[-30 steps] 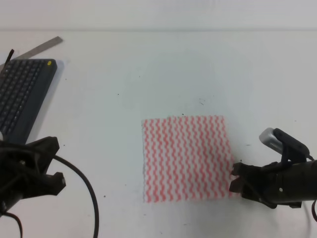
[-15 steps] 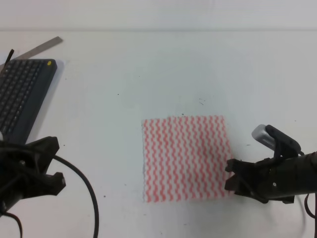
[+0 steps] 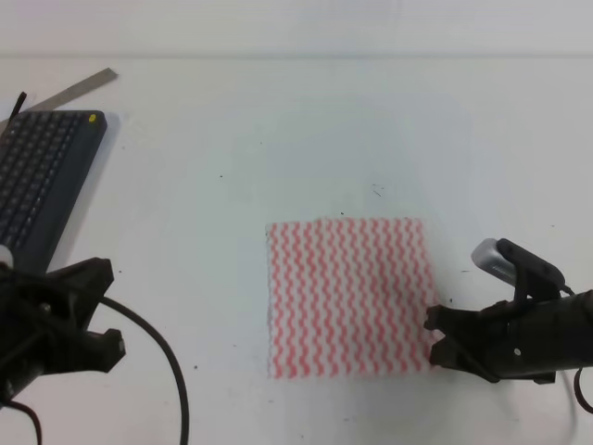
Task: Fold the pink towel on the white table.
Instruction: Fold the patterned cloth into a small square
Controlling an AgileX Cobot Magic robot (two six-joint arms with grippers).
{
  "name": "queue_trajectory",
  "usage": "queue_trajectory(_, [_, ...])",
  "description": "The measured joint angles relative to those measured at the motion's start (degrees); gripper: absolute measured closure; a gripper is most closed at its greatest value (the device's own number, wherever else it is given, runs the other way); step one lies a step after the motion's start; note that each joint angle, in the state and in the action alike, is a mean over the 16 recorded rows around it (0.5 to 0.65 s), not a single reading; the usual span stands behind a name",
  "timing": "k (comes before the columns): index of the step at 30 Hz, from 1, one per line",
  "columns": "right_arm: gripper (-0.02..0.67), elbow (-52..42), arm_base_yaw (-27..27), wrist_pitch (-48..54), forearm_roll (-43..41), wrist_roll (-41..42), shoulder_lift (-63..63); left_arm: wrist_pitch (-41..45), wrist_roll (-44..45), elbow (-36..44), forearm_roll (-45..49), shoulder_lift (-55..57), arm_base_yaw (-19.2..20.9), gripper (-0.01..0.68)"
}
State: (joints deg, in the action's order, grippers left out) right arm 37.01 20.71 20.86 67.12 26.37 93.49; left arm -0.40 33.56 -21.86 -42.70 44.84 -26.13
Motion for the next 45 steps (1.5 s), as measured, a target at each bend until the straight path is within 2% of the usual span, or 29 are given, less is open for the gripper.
queue_trajectory(16, [0.65, 1.1, 0.0, 0.1, 3.1, 2.3, -5.1, 14.5, 24.1, -6.8, -2.2, 5.0, 0.0, 0.651])
queue_trajectory(24, [0.65, 2.6, 0.0, 0.3, 6.6, 4.0, -5.2, 17.3, 41.8, -7.6, -12.2, 11.7, -1.1, 0.632])
queue_trajectory(33, [0.65, 3.2, 0.0, -0.5, 10.9, 6.1, -5.1, 14.9, 64.4, -7.7, -26.0, 19.1, -5.8, 0.63])
queue_trajectory(38, [0.651, 3.2, 0.0, -1.2, 13.9, 8.1, -5.1, 12.8, 70.6, -8.5, -30.7, 23.0, -8.4, 0.63])
queue_trajectory(45, [0.65, 3.2, 0.0, -1.3, 17.5, 11.1, -4.6, 12.4, 72.2, -10.9, -33.6, 28.5, -9.6, 0.63])
